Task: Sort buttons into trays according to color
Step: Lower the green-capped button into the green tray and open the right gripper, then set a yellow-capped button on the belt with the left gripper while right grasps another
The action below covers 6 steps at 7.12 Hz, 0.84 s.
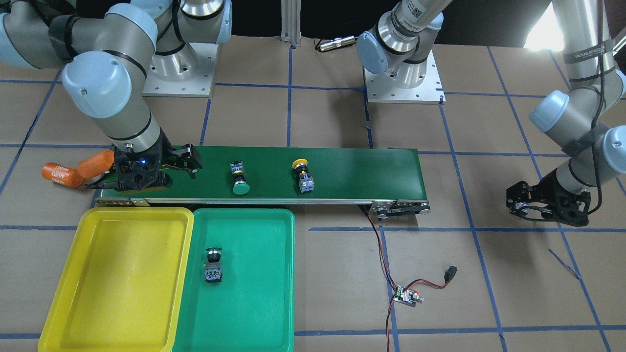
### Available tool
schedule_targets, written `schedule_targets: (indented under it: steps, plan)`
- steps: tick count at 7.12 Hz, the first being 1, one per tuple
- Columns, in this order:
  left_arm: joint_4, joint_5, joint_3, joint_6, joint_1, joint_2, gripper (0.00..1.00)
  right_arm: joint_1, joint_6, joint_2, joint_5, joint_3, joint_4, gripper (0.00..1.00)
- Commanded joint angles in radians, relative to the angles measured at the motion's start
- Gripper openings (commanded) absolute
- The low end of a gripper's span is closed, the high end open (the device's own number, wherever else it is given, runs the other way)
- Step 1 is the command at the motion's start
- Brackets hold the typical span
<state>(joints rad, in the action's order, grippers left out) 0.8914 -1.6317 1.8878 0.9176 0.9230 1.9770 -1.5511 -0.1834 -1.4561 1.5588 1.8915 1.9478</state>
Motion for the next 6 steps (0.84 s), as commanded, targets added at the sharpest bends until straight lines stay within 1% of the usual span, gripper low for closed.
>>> schedule_targets:
  steps: [1,2,3,4,5,6]
  plan:
    - [-0.006,-0.002,0.013,0.035,-0.013,0.026,0.77,0.011,-0.01,-0.069,-0.008,0.183,0.181,1.0]
    - [-0.006,-0.007,0.013,0.03,-0.013,0.023,0.24,0.009,-0.01,-0.078,-0.009,0.189,0.181,1.0]
    - [0.001,-0.032,0.011,0.029,-0.012,0.01,0.07,0.008,-0.01,-0.076,-0.01,0.192,0.181,1.0]
    - [0.009,-0.039,0.013,0.023,-0.006,-0.003,0.03,0.006,-0.01,-0.078,-0.011,0.192,0.181,1.0]
    - [0.055,-0.04,0.002,0.012,0.008,-0.033,0.02,0.003,-0.007,-0.079,-0.013,0.193,0.181,1.0]
    - [0.136,-0.036,0.001,-0.091,0.039,-0.088,0.02,-0.004,-0.002,-0.081,-0.013,0.193,0.183,1.0]
